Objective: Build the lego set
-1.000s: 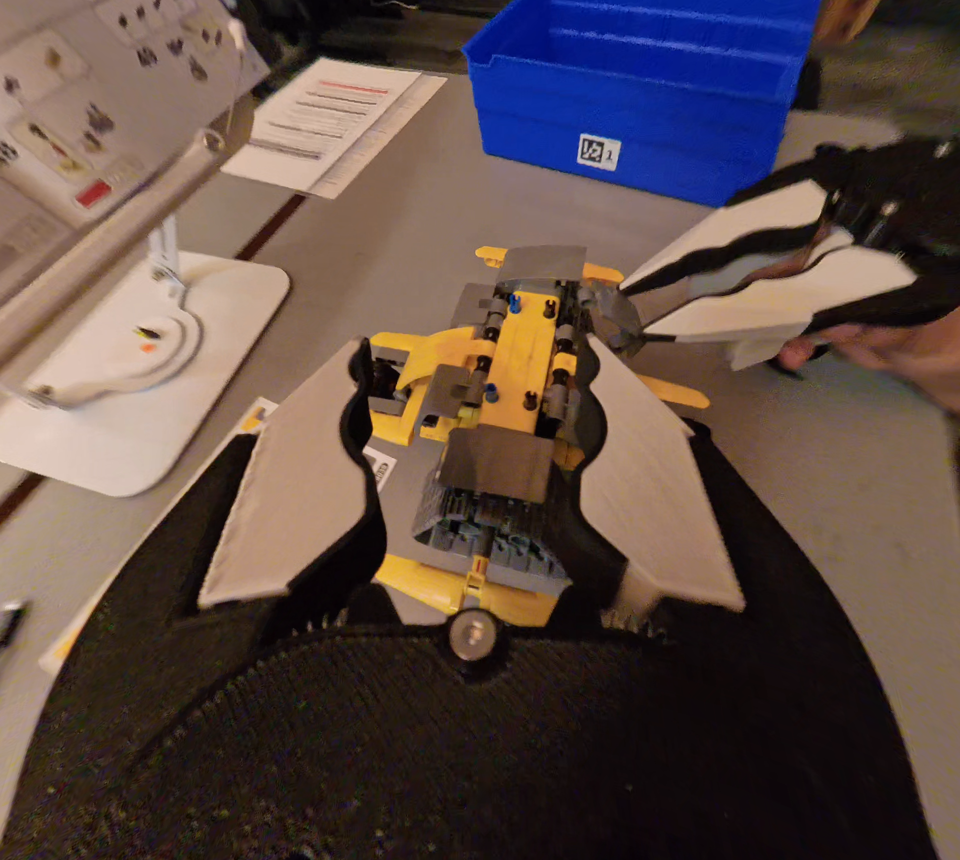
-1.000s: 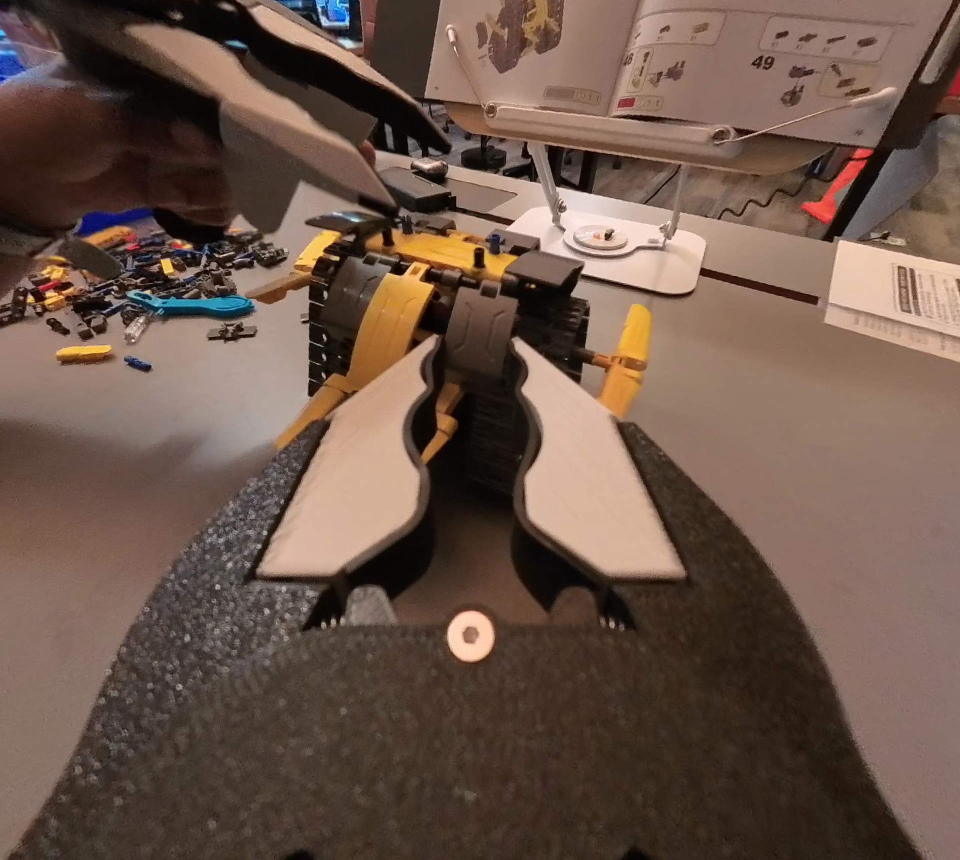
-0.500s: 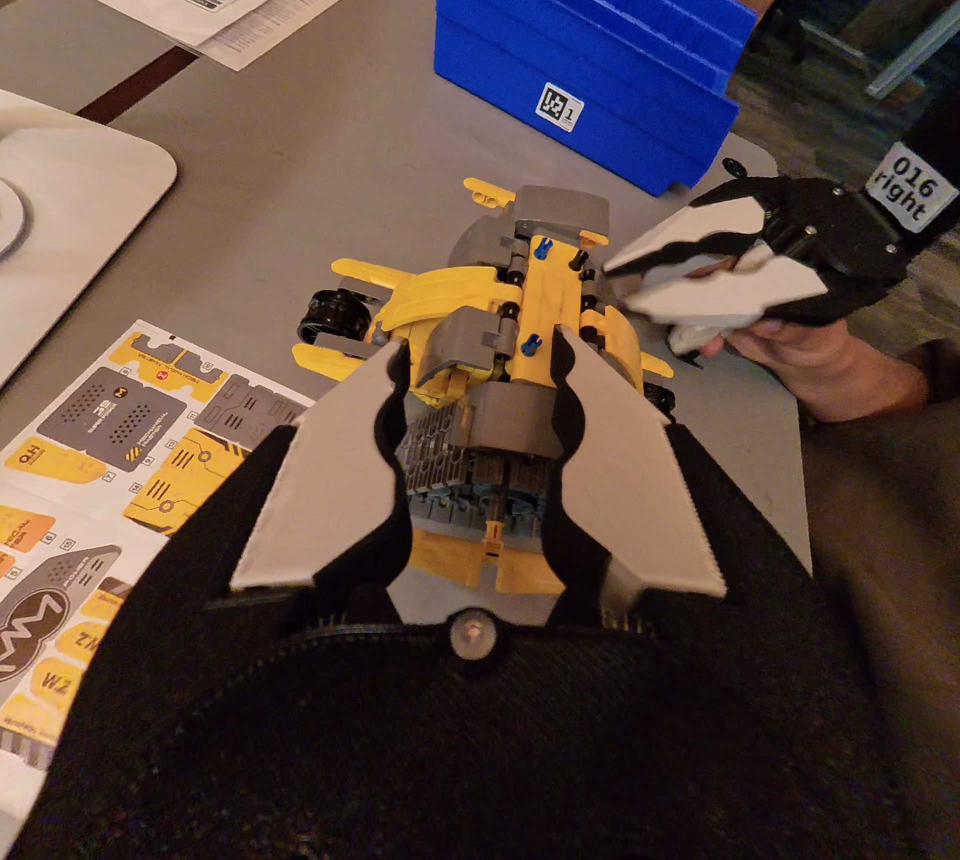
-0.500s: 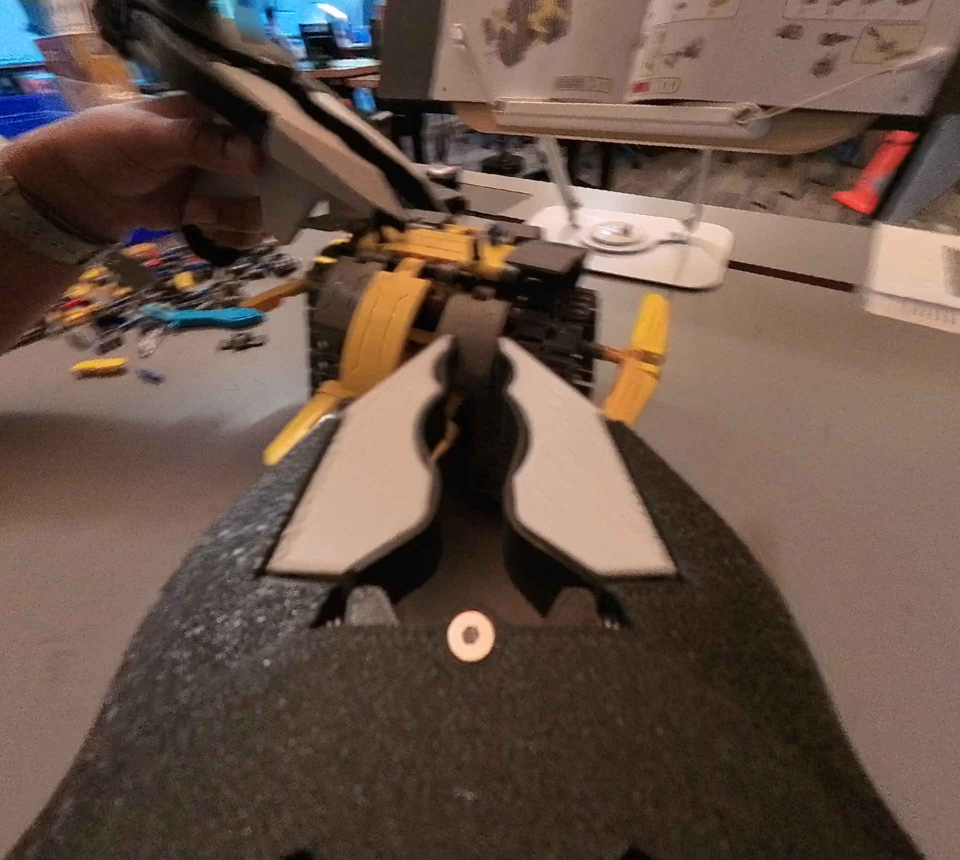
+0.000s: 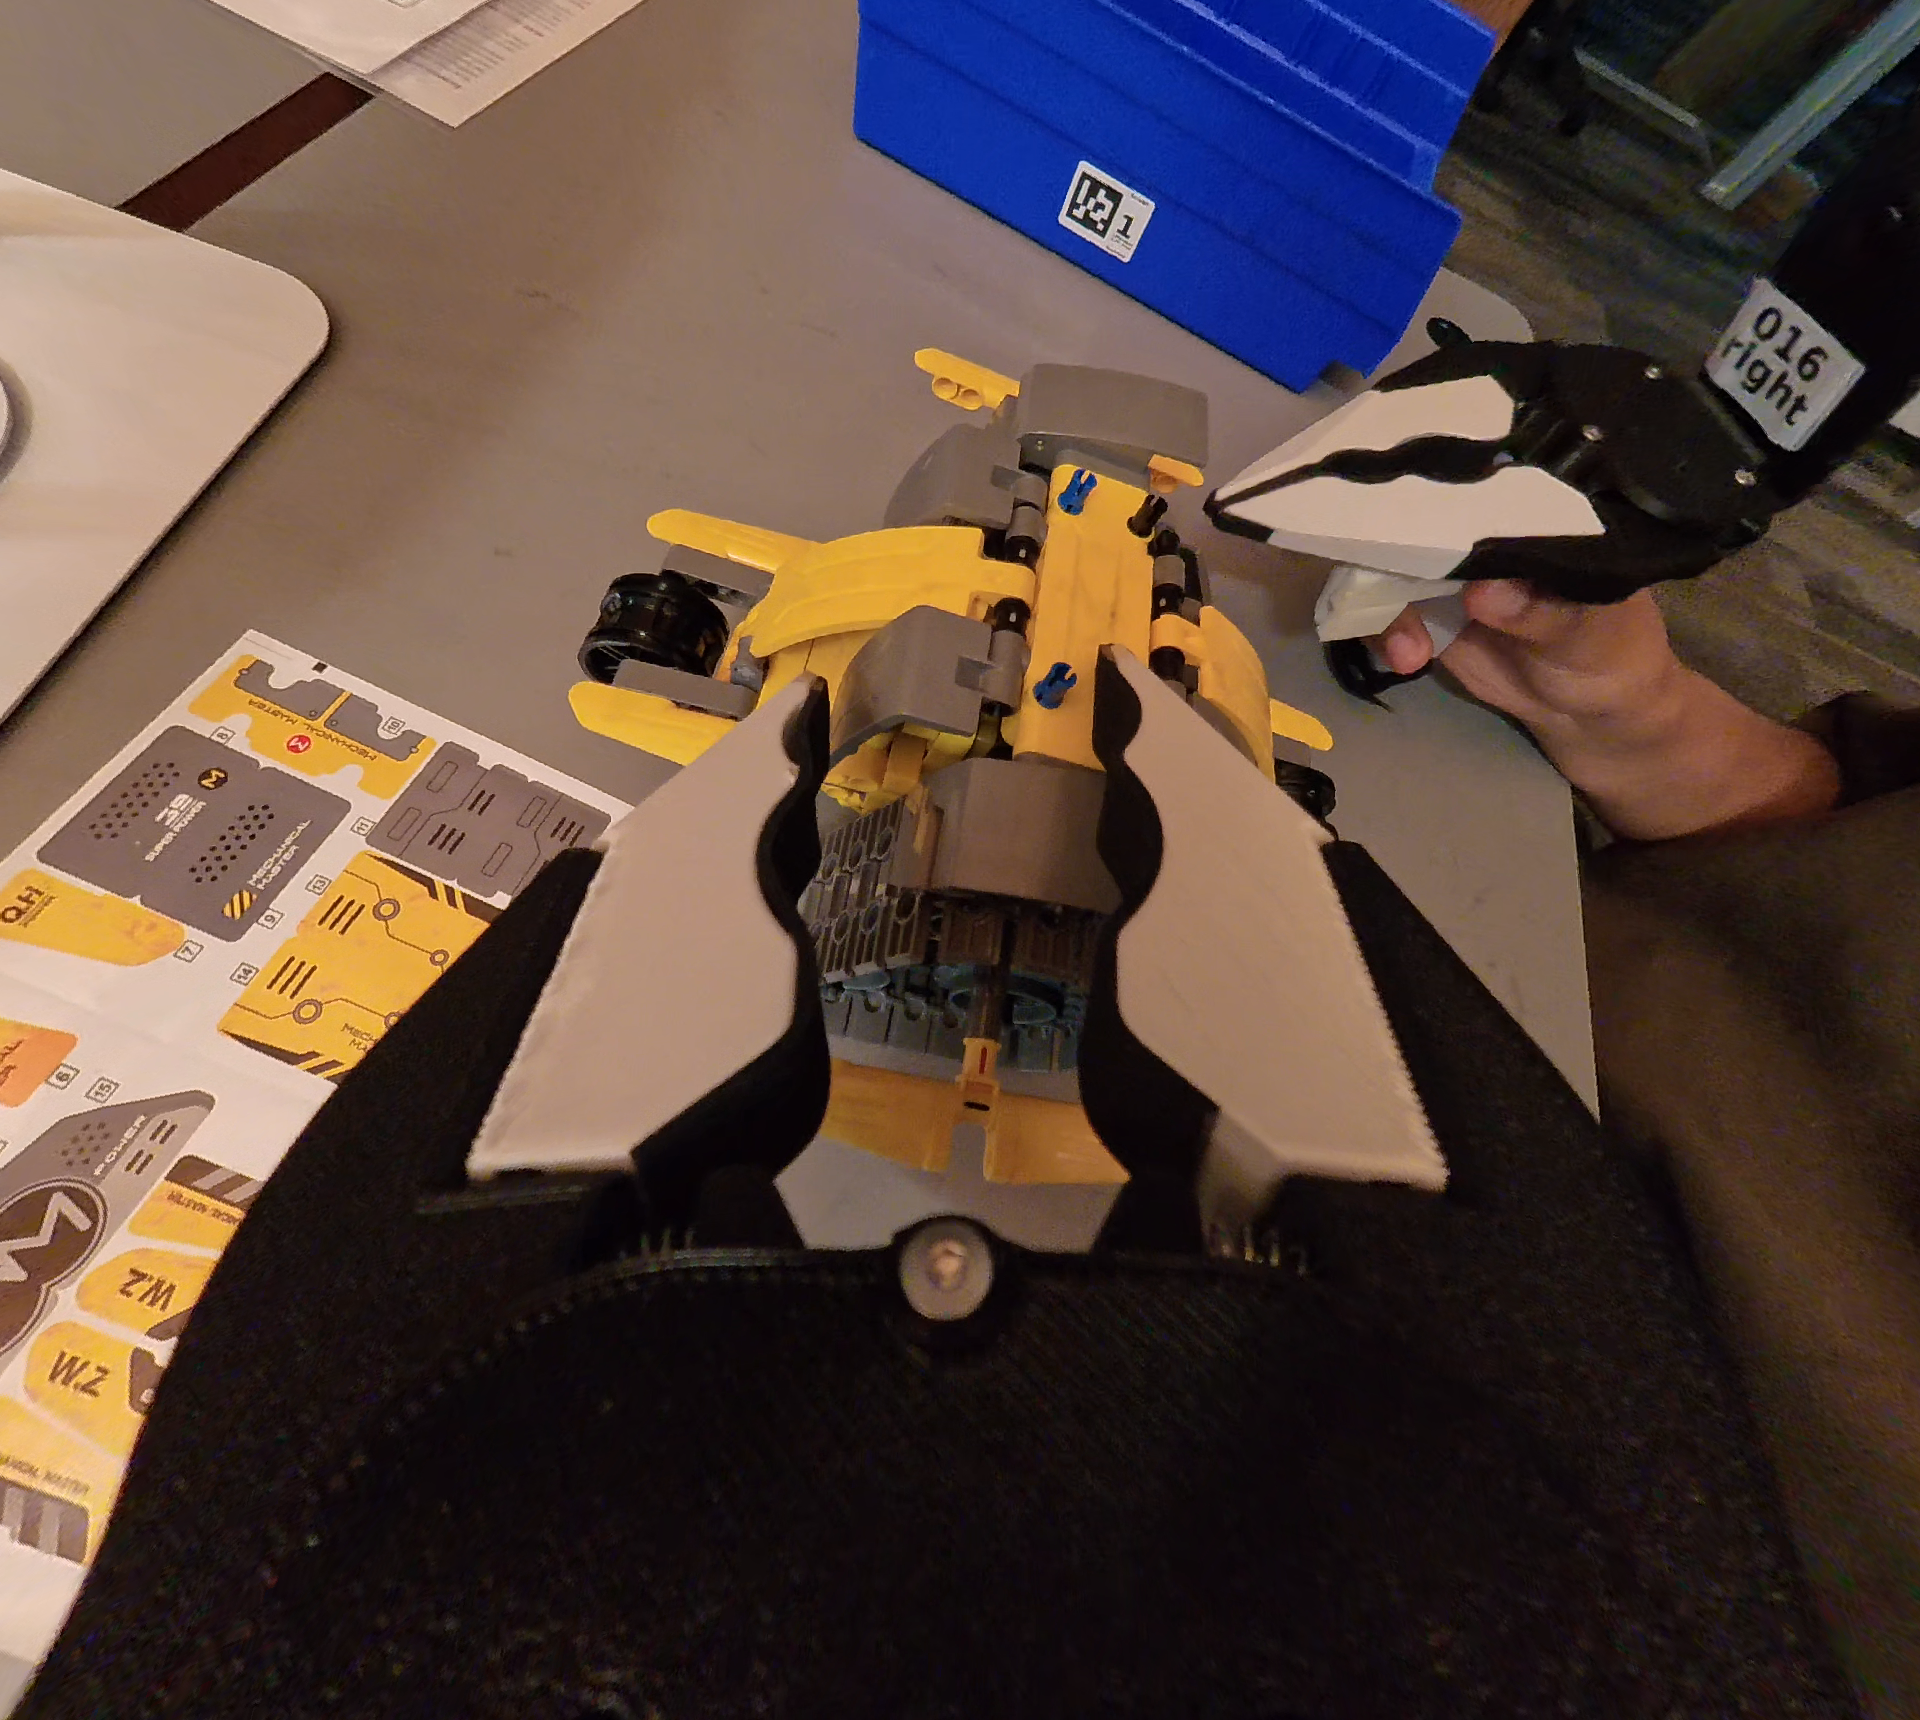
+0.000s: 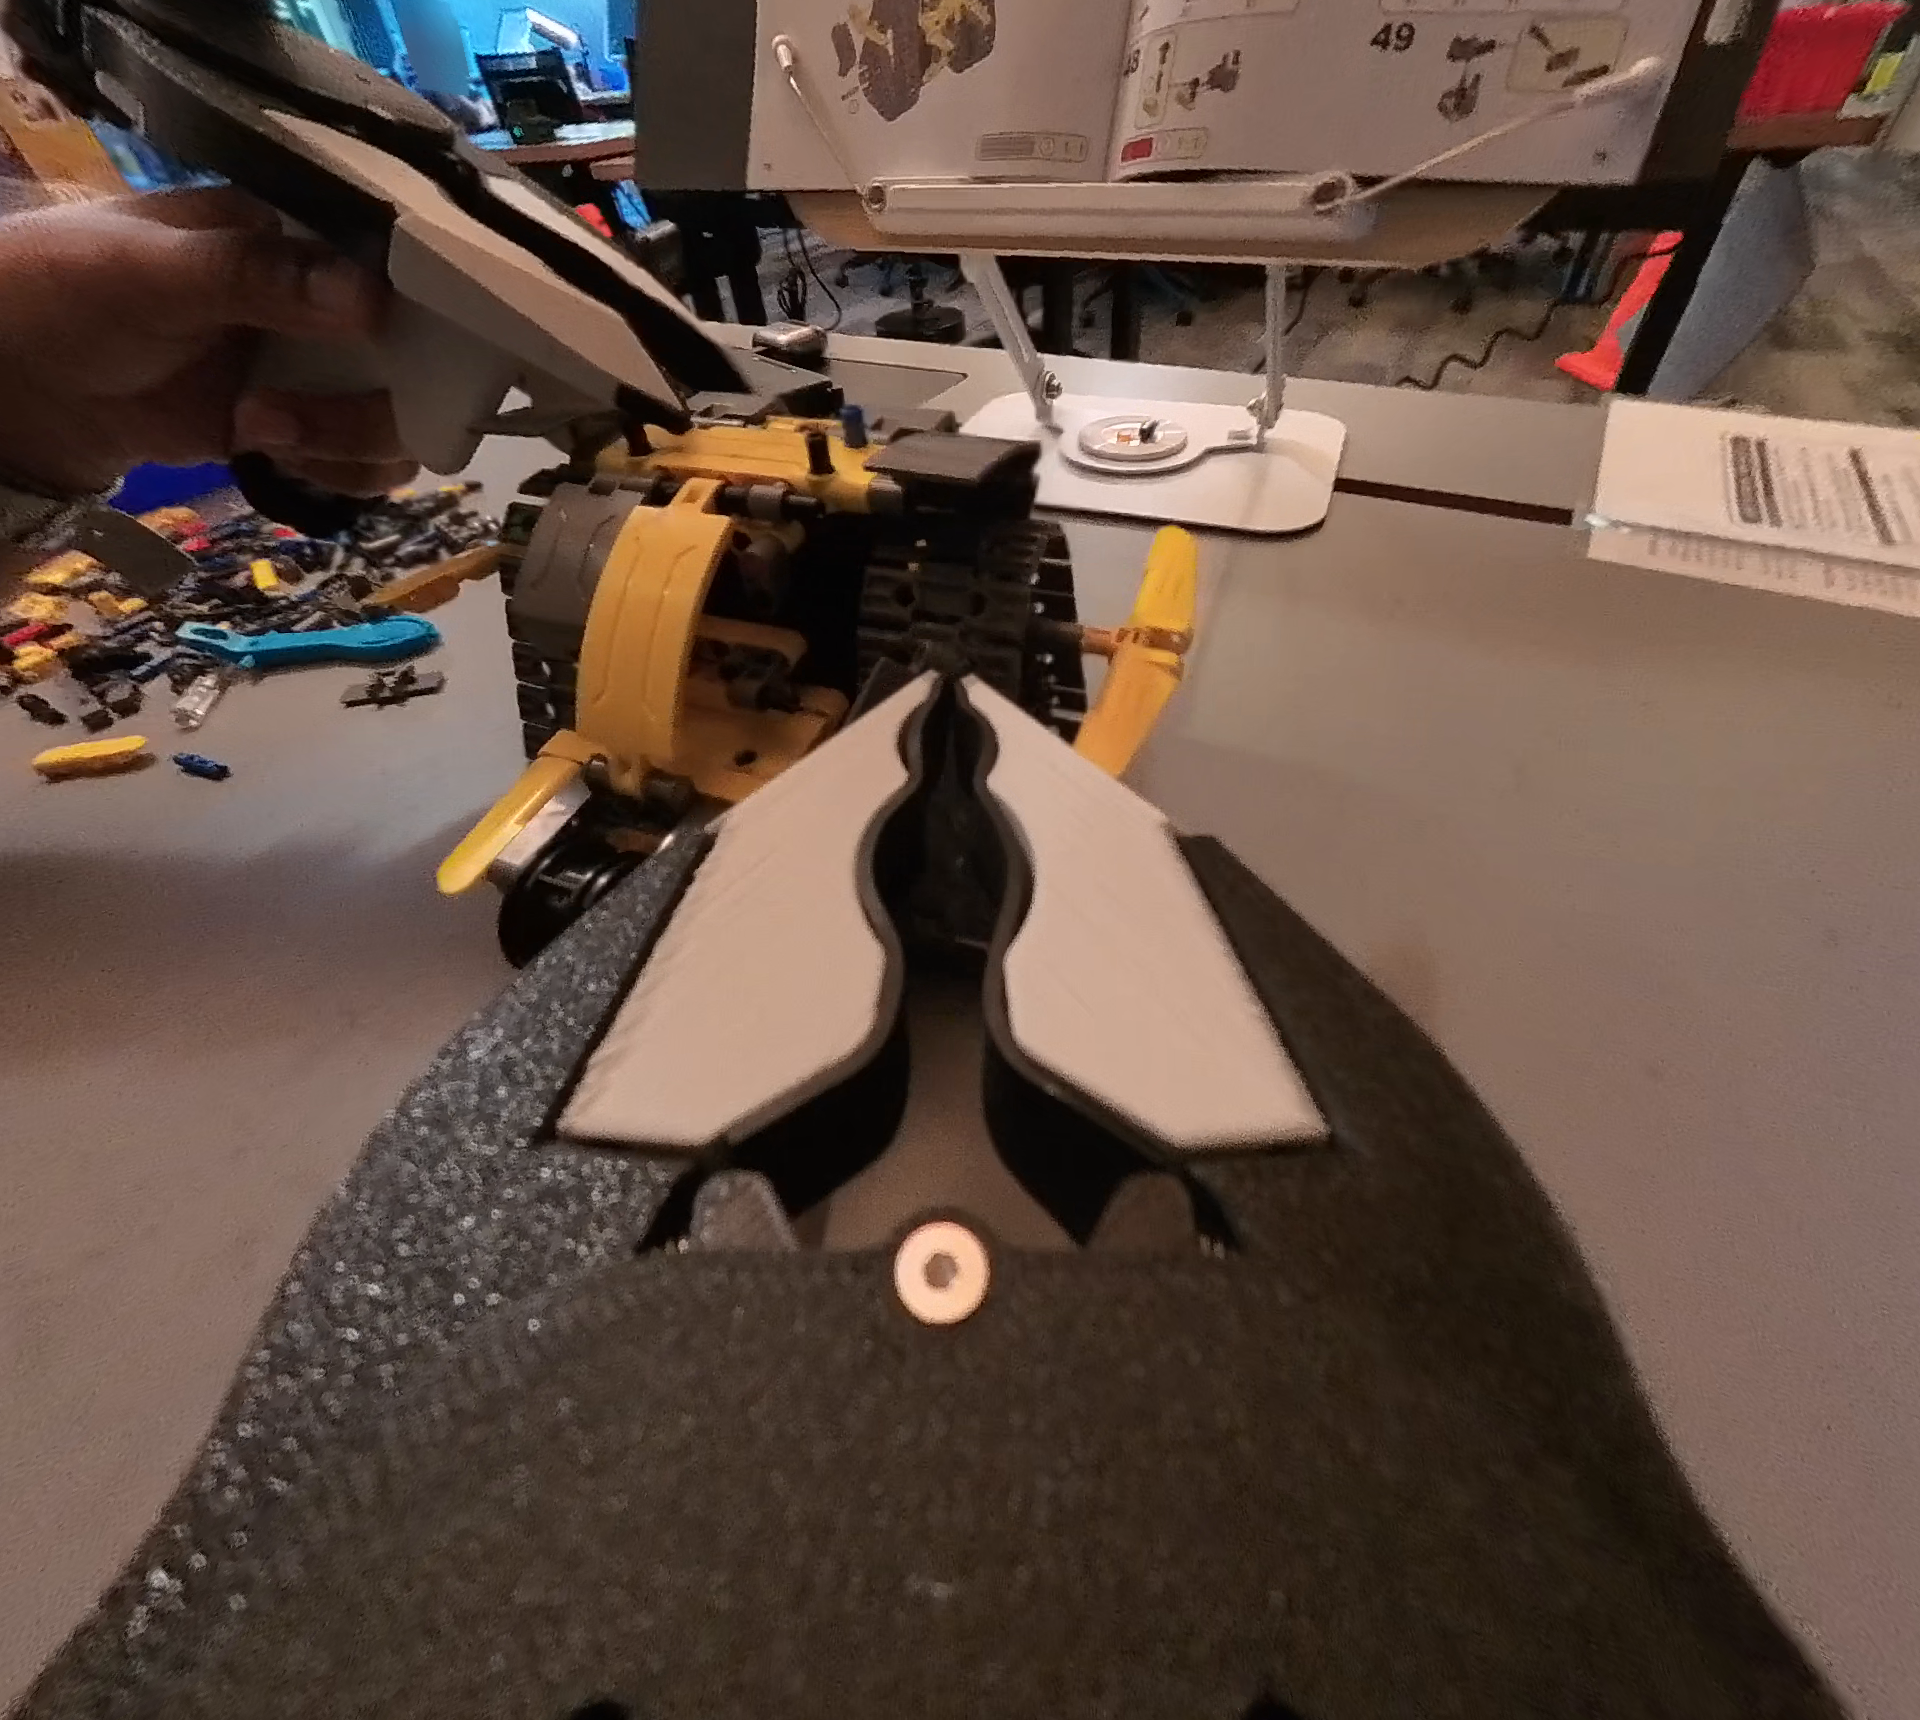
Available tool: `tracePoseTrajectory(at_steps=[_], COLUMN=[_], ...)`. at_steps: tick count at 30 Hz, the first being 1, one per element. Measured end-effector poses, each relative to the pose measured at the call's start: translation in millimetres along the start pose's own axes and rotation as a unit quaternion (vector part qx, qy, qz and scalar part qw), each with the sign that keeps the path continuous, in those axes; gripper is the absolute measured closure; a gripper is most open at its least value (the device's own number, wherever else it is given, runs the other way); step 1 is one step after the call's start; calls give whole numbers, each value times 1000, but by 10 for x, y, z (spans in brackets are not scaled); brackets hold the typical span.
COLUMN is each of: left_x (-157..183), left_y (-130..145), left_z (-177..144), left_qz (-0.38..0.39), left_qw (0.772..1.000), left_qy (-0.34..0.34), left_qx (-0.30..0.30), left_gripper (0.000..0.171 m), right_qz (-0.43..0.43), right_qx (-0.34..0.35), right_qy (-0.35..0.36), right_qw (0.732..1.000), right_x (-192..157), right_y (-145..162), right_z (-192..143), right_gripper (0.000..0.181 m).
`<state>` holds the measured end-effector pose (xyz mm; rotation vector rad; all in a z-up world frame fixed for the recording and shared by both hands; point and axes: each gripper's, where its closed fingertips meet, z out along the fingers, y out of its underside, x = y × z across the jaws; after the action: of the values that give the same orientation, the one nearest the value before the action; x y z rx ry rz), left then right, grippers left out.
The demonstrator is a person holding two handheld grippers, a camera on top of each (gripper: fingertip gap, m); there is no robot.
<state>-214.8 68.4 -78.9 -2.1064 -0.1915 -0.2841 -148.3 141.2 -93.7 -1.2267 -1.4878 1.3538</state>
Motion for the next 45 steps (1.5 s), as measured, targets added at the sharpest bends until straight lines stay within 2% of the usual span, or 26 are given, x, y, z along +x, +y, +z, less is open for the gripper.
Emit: tracePoseTrajectory(at_steps=[2,7,12,15,17,26,39,45], left_x=[1,1,4,11,14,55,132,152], left_y=[3,3,5,6,5,15,65,59], left_z=[2,1,4,5,5,-6,-87,-94], left_qz=[-3,-4,-5,-5,-3,1,35,49], left_qw=[1000,1000,1000,1000,1000,1000,996,993], left_qy=[2,0,3,3,1,-15,-81,-100], left_qx=[0,1,1,1,0,-3,-34,-38], left_gripper=[122,121,122,123,123,126,131,132], right_qz=[24,82,145,166,167,157,57,44], right_qx=[-7,-48,-89,-89,-89,-44,-80,-74], right_qy=[-9,-50,-78,-82,-87,-86,-56,-55], right_qw=[1000,994,982,979,978,983,994,995], right_x=[13,-94,-158,-151,-160,-132,-280,-297], right_y=[41,174,318,324,321,163,82,24], right_z=[-4,-4,62,92,88,6,-23,-51], right_gripper=[180,151,141,143,157,158,158,158])
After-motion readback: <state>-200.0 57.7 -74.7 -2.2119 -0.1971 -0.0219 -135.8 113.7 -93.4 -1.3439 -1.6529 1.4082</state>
